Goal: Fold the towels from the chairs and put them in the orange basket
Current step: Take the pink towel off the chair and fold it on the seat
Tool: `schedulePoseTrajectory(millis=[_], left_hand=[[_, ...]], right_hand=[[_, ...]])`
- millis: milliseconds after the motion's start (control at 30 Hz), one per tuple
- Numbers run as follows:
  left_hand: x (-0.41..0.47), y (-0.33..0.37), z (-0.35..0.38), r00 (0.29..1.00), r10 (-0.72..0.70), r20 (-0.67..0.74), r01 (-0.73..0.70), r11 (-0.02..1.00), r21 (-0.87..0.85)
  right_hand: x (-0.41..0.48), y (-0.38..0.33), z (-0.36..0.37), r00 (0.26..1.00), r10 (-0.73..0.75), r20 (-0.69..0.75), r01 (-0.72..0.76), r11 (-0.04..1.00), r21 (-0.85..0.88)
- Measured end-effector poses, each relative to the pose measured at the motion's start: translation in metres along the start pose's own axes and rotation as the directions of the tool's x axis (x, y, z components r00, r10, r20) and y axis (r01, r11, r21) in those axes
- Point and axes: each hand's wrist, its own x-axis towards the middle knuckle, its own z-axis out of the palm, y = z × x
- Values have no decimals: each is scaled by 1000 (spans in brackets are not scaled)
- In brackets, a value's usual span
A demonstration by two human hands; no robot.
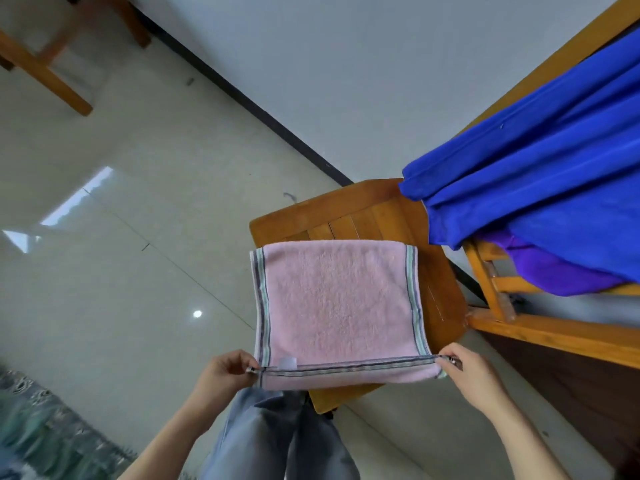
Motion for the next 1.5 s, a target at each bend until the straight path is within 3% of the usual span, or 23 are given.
schedulePoseTrajectory(millis=[200,467,633,933,1100,1200,1267,1300,1367,1433,1467,1500], left_hand=[[17,17,2,993,13,-119,-26,994,-103],[66,72,6,929,90,-358,-151,978,-144],[101,95,3,893,117,-435,-165,983,-75],[139,112,7,844,61,-533,-131,987,-93],[151,118,7,826,60,-560,-132,987,-88],[154,114,9,797,124,-591,-38,987,155],[144,110,12,788,250,-563,8,910,415],[136,109,15,783,373,-498,-27,820,572],[122,97,26,772,602,-203,-150,483,863],[115,83,35,817,564,122,-226,117,967],[114,80,39,870,459,178,-219,38,975],[115,75,38,922,355,152,-179,43,983]], right_hand=[[23,-25,-4,992,-2,-127,19,990,137],[76,-77,-12,912,-74,-404,105,993,55],[108,-107,-10,860,5,-510,49,994,93],[147,-131,-2,867,81,-492,-74,997,35],[152,-132,-8,876,35,-481,-46,999,-11],[150,-133,-6,900,45,-433,-75,996,-52],[137,-129,2,891,-27,-454,-38,990,-133],[130,-127,9,878,-126,-463,30,978,-209],[116,-117,25,838,-353,-416,183,900,-395],[109,-106,41,861,-450,-236,290,816,-499],[106,-101,45,894,-405,-193,280,839,-466],[105,-93,48,931,-308,-193,215,894,-393]])
